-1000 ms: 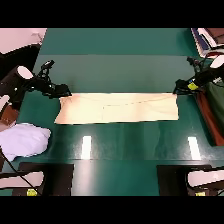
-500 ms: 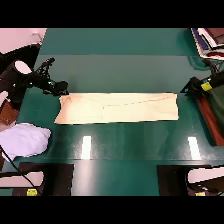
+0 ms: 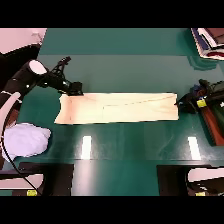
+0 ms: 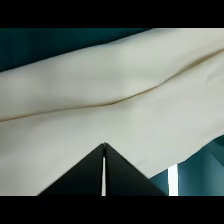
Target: Fold the shirts.
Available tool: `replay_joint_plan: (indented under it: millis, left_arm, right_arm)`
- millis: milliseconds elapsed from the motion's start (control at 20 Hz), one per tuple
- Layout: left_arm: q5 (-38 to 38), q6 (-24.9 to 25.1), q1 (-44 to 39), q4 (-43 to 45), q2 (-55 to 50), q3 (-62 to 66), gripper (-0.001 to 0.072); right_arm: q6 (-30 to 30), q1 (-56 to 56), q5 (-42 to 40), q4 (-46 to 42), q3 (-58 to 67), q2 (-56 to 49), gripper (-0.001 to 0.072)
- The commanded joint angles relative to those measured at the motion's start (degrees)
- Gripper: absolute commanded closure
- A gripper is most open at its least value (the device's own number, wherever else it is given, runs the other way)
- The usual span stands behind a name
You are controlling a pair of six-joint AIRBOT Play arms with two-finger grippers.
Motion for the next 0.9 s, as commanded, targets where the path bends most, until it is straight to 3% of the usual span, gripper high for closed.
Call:
replay_joint_plan:
  millis: [0, 50, 150, 200, 400, 850]
  left_arm:
    - [4.5, -0.9, -6.2, -0.9, -0.2, 0.1, 0.0686]
    - [5.9, -1.6, -7.8, -0.9, -0.5, 0.1, 0.0687]
    - [9.0, -2.6, -11.0, -0.9, -2.1, 0.7, 0.0687]
    - [9.9, -3.7, -12.5, -0.9, -3.5, 1.6, 0.0687]
    - [10.4, -5.4, -17.8, -1.0, -11.1, 7.0, 0.0687]
    - [10.3, -7.5, -23.6, -2.0, -21.1, 13.1, 0.0687]
  right_arm:
    - [-1.6, 3.0, -4.0, 1.2, -3.4, 0.1, 0.0165]
    - [-1.7, 3.9, -4.5, 1.3, -3.3, 0.1, 0.0273]
    - [-2.1, 5.4, -4.8, 1.3, -2.1, 0.1, 0.0607]
    - [-2.1, 6.1, -4.3, 1.3, -0.8, 0.1, 0.0695]
    - [-0.1, 9.4, 1.0, 1.5, 8.7, 2.8, 0.0695]
    - [5.2, 25.1, 0.7, 12.7, 26.8, 9.8, 0.0696]
